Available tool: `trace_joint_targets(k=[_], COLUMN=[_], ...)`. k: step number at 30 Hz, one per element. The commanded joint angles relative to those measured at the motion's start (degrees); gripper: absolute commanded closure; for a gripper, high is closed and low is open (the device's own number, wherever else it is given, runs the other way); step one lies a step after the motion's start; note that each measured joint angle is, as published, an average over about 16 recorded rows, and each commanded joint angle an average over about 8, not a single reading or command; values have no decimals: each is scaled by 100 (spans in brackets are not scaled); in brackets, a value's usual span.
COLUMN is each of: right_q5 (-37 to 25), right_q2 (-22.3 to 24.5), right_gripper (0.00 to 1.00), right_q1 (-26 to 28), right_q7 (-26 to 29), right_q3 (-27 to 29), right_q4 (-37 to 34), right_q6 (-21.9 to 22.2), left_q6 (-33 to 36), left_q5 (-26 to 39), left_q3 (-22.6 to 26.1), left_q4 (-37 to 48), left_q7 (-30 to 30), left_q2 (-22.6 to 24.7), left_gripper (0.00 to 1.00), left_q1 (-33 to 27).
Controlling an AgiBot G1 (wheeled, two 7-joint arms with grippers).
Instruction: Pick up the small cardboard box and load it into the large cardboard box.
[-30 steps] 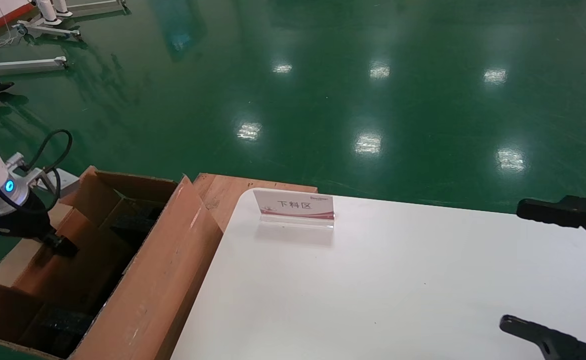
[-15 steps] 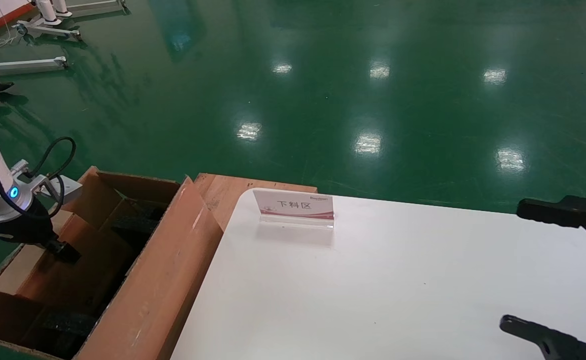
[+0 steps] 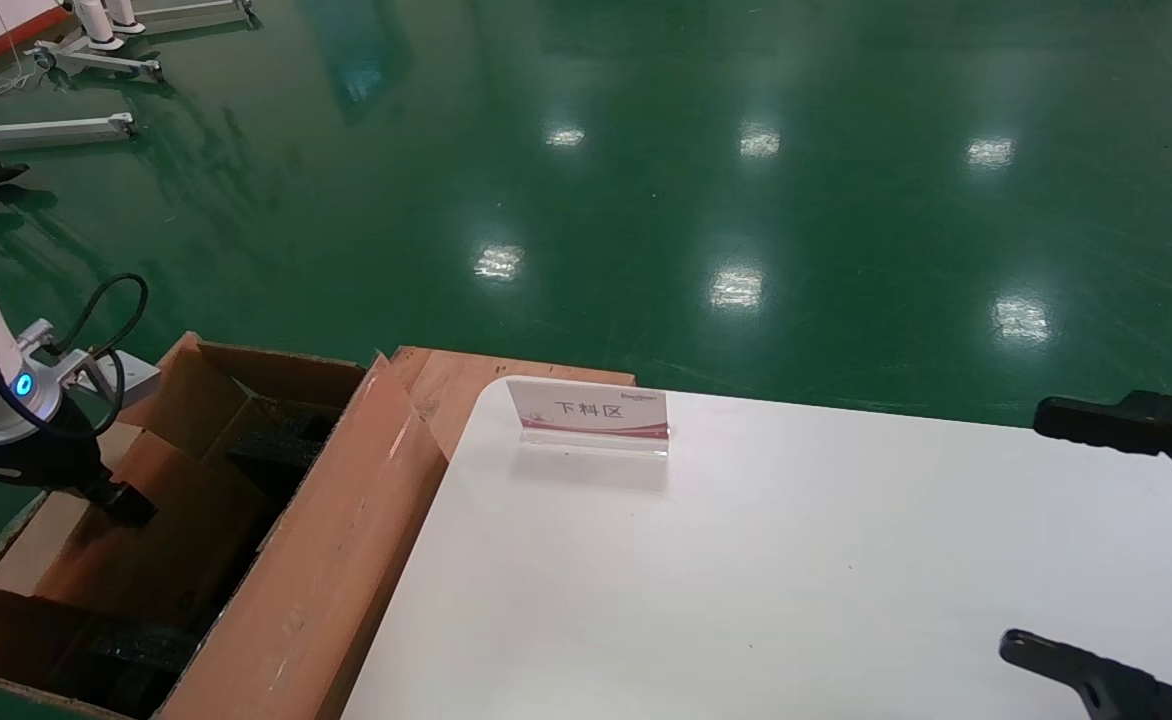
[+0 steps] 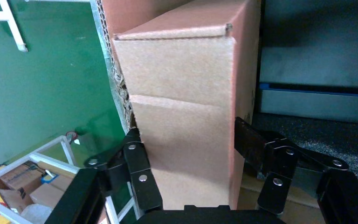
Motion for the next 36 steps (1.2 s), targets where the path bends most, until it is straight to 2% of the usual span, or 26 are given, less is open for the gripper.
trace_joint_targets(k=[1,14,19,23,31,36], right_q5=[0,0,1,1,3,3], right_q2=[0,0,0,0,1,1], right_gripper=[0,0,0,0,0,0], right_q1=[0,1,2,3,4,4], right_q7=[0,0,-2,-2,-4,-5], right_q3=[0,0,-1,-2,-5,-6], right_q4=[0,0,-3,-4,-5,-5], right_q6=[0,0,-1,-1,-1,0], left_q6=[1,-33,-308,-630,-1214,-1396], left_q5=[4,4,11,20,-301,-623], left_q3=[1,-10,-102,-248,-739,-980], left_q4=[-4,-57,-522,-1380,-3597,-4403], left_q7=[-3,22,205,392,705,950], left_q2=[-1,-4,-161,-570,-1961,-2554], left_gripper=[0,0,0,0,0,0], left_q1=[-3,-33,-260,-646,-1476,-1729])
